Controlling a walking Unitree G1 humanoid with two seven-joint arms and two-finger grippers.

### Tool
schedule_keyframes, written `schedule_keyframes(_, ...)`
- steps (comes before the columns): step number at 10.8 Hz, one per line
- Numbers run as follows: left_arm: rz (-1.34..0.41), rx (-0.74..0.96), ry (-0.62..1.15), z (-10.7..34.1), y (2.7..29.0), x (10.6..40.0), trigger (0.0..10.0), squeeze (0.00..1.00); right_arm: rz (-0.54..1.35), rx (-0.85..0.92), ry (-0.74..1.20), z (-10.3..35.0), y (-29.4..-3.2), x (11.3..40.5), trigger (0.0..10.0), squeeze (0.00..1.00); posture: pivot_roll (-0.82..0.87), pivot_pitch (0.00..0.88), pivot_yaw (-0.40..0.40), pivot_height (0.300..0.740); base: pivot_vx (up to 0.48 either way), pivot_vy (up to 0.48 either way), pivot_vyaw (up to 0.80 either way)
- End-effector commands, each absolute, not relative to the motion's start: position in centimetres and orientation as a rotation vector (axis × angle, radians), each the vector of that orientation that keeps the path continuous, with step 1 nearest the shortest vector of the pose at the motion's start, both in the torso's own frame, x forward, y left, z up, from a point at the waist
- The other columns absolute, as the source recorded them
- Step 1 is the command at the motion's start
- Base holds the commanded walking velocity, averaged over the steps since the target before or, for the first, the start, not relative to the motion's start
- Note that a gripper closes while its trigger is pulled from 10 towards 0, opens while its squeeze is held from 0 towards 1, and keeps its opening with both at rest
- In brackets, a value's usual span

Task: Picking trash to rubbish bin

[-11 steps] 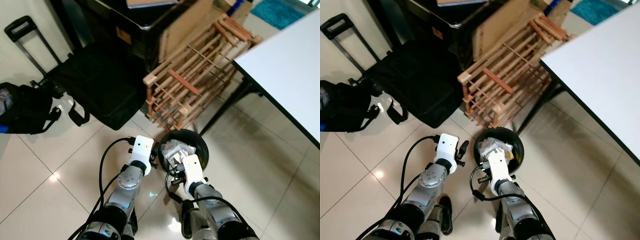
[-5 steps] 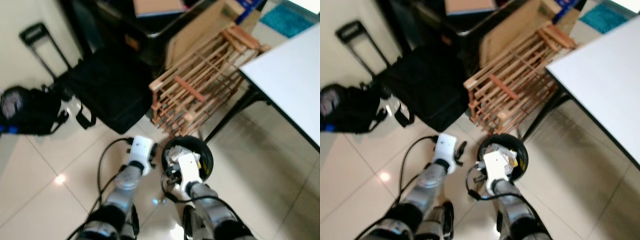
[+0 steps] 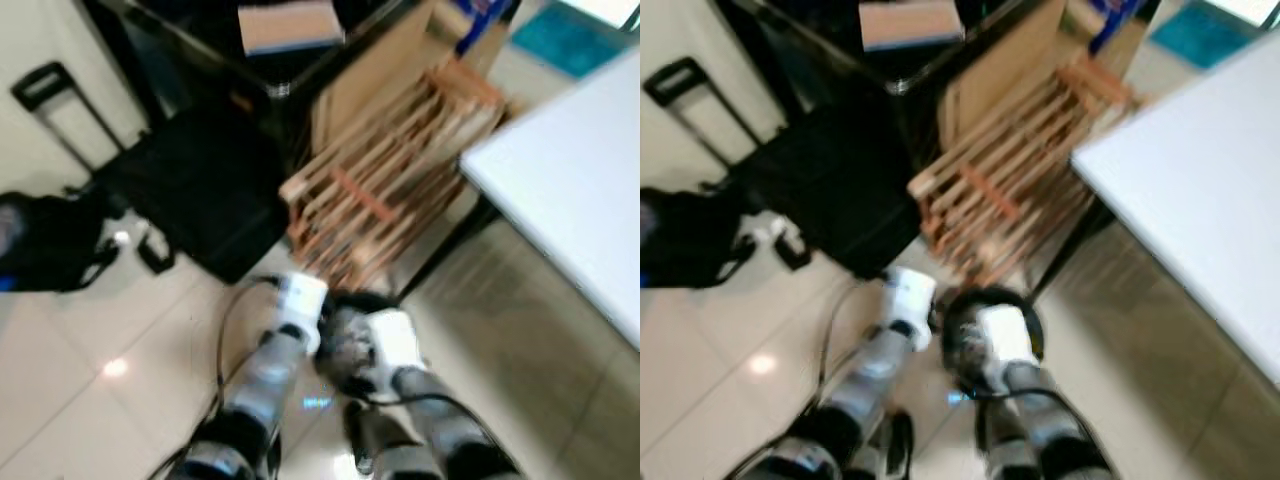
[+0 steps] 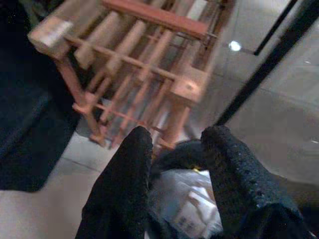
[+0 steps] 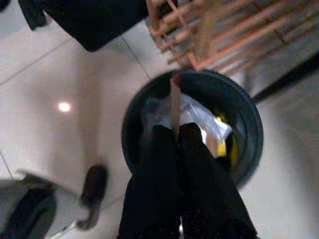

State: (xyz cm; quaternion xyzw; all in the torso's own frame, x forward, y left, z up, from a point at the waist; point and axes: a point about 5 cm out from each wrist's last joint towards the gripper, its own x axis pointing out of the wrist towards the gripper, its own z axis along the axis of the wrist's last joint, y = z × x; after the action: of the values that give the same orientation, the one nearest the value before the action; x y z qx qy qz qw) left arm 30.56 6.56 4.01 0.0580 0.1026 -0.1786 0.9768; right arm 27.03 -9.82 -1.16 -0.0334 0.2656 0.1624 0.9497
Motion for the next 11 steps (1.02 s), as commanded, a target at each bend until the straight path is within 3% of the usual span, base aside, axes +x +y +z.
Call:
schedule_keyframes(1,-0.324,0.127,0.248,2.96,7.88,30.06,10.0,0.00,0.368,-0.049,0.557,-1.52,-8.33,26.37,10.0,0.00,0.01,0.340,0.003,0.740,0.480,0.000,0.00)
schedule_keyframes(11,-0.345,0.109,0.241,2.78,7.77,29.65,10.0,0.00,0.374,-0.056,0.566,-1.83,-8.24,26.05,10.0,0.00,0.01,0.337,0.006,0.740,0.000,0.000,0.00)
